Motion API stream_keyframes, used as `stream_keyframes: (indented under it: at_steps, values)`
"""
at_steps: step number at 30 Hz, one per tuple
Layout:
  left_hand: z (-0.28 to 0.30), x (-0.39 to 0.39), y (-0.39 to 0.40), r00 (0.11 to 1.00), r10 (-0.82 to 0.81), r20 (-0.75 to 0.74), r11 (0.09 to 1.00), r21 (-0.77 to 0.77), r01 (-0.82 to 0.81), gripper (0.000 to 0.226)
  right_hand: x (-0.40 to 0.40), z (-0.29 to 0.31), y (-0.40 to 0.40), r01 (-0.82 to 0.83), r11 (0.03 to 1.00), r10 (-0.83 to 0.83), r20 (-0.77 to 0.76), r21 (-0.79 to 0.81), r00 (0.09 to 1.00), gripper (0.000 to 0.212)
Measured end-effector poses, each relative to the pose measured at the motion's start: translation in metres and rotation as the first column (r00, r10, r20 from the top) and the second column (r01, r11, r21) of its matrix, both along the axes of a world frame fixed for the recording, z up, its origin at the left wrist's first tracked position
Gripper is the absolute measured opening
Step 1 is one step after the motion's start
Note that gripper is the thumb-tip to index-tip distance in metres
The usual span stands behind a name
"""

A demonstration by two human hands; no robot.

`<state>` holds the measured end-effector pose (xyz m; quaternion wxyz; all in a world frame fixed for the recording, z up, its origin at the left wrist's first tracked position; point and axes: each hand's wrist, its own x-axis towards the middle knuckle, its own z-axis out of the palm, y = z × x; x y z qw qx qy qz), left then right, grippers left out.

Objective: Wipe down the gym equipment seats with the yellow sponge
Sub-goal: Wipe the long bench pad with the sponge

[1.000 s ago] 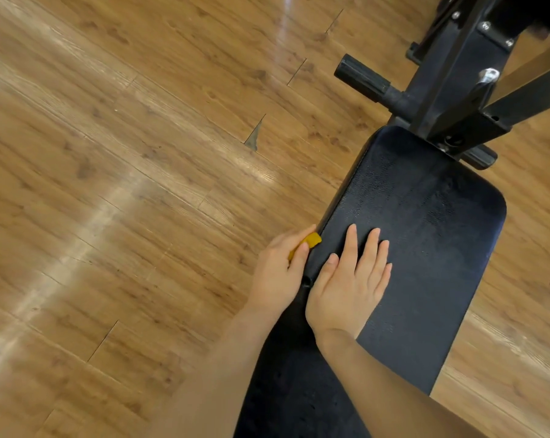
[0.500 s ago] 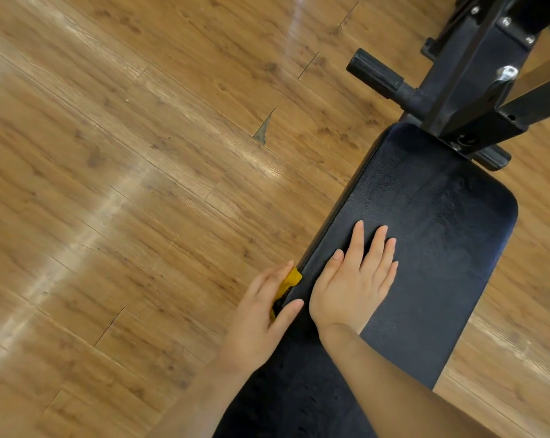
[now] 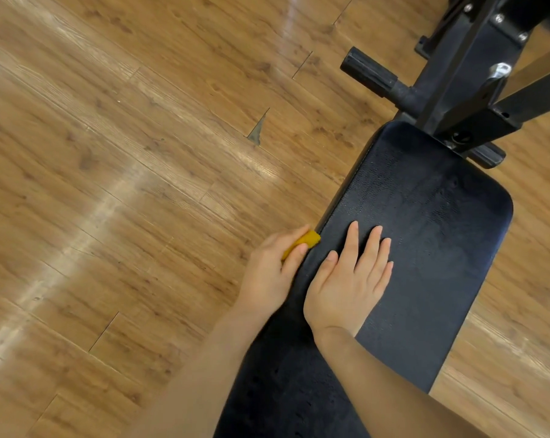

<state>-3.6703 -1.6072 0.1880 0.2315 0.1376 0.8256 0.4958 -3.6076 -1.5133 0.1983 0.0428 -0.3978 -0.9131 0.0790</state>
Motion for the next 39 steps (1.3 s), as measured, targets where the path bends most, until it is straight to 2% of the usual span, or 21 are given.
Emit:
stream_keyframes:
  at_steps: [9,13,19,27,32,35,39]
  values:
    - [0.012,0.045,-0.039,0.998,0.019,0.052,1.000,0.019,-0.020,0.034,0.000,0.001,0.000,-0.002,1.000,0.002,0.005,-0.002,1.000,0.052]
    - [0.008,0.032,-0.026,0.995,0.035,0.098,0.999,0.003,-0.035,0.034,0.000,0.000,0.000,0.001,1.000,-0.001,0.008,-0.006,1.000,0.052]
    - [0.005,0.012,-0.004,0.999,0.001,0.051,0.999,0.037,-0.003,0.034,-0.001,-0.001,-0.001,0.000,1.000,0.000,-0.003,0.007,1.000,0.052]
    - [0.014,0.073,-0.068,0.997,0.039,0.064,0.999,-0.003,-0.039,0.035,0.003,0.000,0.002,-0.035,0.999,0.035,0.000,-0.008,0.999,0.052]
    - [0.016,0.096,-0.097,0.997,0.004,0.076,1.000,-0.025,-0.002,0.037,0.058,0.005,-0.032,-0.168,0.981,0.168,-0.013,-0.093,0.986,0.046]
    - [0.018,0.098,-0.101,0.998,-0.004,0.062,1.000,-0.014,0.005,0.037,0.101,0.007,-0.068,-0.146,0.986,0.147,0.003,-0.078,0.989,0.047]
    - [0.017,0.093,-0.103,0.998,-0.032,0.045,0.999,0.010,0.032,0.037,0.110,0.005,-0.081,-0.127,0.990,0.127,-0.009,-0.052,0.992,0.049]
